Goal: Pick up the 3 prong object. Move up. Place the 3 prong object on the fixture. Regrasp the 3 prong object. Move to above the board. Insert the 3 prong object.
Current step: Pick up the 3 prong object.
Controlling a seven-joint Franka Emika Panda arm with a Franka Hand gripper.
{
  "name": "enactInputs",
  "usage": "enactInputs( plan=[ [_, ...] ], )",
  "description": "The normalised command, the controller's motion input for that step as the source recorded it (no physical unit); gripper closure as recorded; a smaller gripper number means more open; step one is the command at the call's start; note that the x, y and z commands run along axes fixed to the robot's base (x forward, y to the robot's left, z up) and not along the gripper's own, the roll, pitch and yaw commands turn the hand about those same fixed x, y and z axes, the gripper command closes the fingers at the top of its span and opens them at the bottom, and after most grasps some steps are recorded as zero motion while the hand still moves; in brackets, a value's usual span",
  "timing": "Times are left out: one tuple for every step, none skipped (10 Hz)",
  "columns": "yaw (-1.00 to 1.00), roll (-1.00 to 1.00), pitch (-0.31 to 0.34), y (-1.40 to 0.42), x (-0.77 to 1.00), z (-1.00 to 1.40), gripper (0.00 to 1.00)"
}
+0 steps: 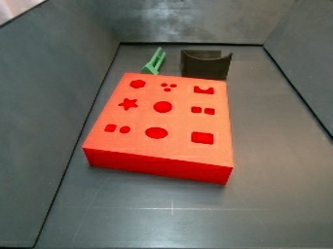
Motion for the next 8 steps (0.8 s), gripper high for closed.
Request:
enactInputs(
  plan=[
    [0.0, 0.0, 0.0, -0.18, 0.25, -0.48, 0.0],
    [-0.2, 0.0, -0.166, -0.47, -0.27, -0.92, 0.0],
    [-0.32, 0.0, -0.099, -0.57, -0.16, -1.0, 0.0],
    [-0.54, 0.04, -0.097, -0.55, -0.07, -1.0, 0.0],
    [-0.6, 0.0, -0.033, -0.38, -0.01, -1.0, 0.0],
    [-0.49, 0.0, -0.027, -0.24, -0.03, -1.0, 0.0],
    [-0.36, 0.0, -0.02, -0.13, -0.04, -1.0, 0.0],
    [-0.29, 0.01, -0.011, -0.09, 0.0, -1.0, 0.0]
  ],
)
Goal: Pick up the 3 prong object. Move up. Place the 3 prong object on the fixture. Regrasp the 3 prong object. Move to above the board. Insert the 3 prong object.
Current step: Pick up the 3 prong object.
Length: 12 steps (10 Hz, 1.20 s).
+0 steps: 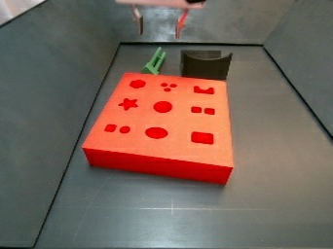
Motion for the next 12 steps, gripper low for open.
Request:
enactInputs(
  plan=[
    [-0.22, 0.01, -0.006, -0.05, 0.0, -1.0, 0.0],
    [-0.16, 0.0, -0.003, -0.03, -0.12, -1.0, 0.0],
    [-0.08, 0.0, -0.014, -0.03, -0.27, -1.0, 0.0],
    [-0.01, 0.0, -0.034, -0.03, -0.3, -1.0, 0.0],
    [0.0, 0.0, -0.05, -0.02, -0.31, -1.0, 0.0],
    [0.0, 0.0, -0.13, -0.04, -0.27, -0.71, 0.0],
    [0.0, -0.07, -0.064, 0.0, 0.0, -0.1, 0.0],
    [-0.09, -0.07, -0.03, 0.0, 0.15, -0.09, 0.0],
    [-0.39, -0.04, -0.054, -0.01, 0.32, -0.12, 0.0],
    [-0.26, -0.03, -0.04, 0.0, 0.09, -0.06, 0.0],
    [0.0, -0.01, -0.001, 0.0, 0.0, 0.0, 0.0],
    [0.0, -0.01, -0.007, 0.0, -0.05, -0.03, 0.0]
  ],
)
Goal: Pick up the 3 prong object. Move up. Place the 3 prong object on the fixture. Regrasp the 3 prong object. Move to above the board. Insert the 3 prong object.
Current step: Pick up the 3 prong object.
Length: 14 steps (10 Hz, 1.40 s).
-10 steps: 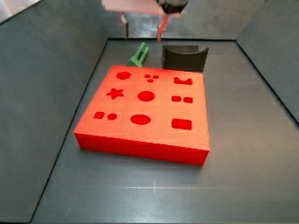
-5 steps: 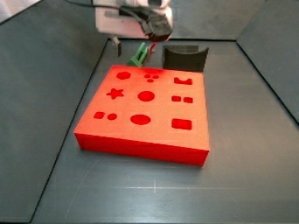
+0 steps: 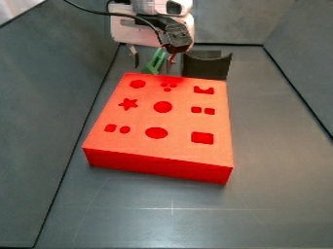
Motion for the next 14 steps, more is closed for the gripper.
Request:
enactInputs(
  plan=[
    [0.12, -0.04, -0.054, 0.0, -0.12, -0.19, 0.0],
    [0.14, -0.05, -0.066, 0.0, -0.09, -0.21, 0.0],
    [0.15, -0.06, -0.074, -0.01, -0.07, -0.16, 0.0],
    [0.13, -0.04, -0.059, 0.0, -0.08, -0.08, 0.0],
    [0.19, -0.06, -0.063, 0.0, -0.07, -0.04, 0.0],
    [0.17, -0.08, -0.08, 0.0, -0.04, 0.0, 0.0],
    [0.0, 0.0, 0.0, 0.0, 0.0, 0.0, 1.0],
    [0.0, 0.01, 0.0, 0.0, 0.0, 0.0, 1.0],
    [0.0, 0.0, 0.0, 0.0, 0.0, 0.0, 1.0],
    [0.0, 0.0, 0.0, 0.0, 0.0, 0.0, 1.0],
    [0.0, 0.0, 0.0, 0.0, 0.0, 0.0, 1.0],
    [0.0, 0.0, 0.0, 0.0, 0.0, 0.0, 1.0],
    [0.0, 0.0, 0.0, 0.0, 0.0, 0.0, 1.0],
    [0.0, 0.0, 0.0, 0.0, 0.0, 0.0, 1.0]
  ],
)
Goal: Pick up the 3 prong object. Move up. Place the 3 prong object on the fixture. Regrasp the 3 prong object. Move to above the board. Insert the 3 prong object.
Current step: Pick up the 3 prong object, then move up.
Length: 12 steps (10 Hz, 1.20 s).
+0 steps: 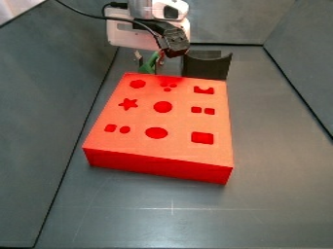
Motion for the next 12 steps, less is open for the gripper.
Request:
enactInputs(
  plan=[
    [0.0, 0.0, 0.0, 0.0, 0.0, 0.0, 1.0],
    [0.0, 0.0, 0.0, 0.0, 0.0, 0.0, 1.0],
    [0.0, 0.0, 0.0, 0.0, 0.0, 0.0, 1.0],
    [0.0, 0.0, 0.0, 0.0, 0.0, 0.0, 1.0],
    [0.0, 0.0, 0.0, 0.0, 0.0, 0.0, 1.0],
    [0.0, 0.0, 0.0, 0.0, 0.0, 0.0, 1.0],
    [0.0, 0.0, 0.0, 0.0, 0.0, 0.83, 1.0],
    [0.01, 0.0, 0.007, 0.01, -0.03, 0.83, 1.0],
    [0.01, -0.01, 0.015, 0.01, -0.06, 0.73, 1.0],
    [0.01, -0.01, 0.011, 0.0, -0.05, 0.6, 1.0],
    [0.02, -0.02, 0.014, -0.01, -0.04, 0.46, 1.0],
    [0.02, -0.03, 0.022, -0.01, -0.03, 0.31, 1.0]
  ],
)
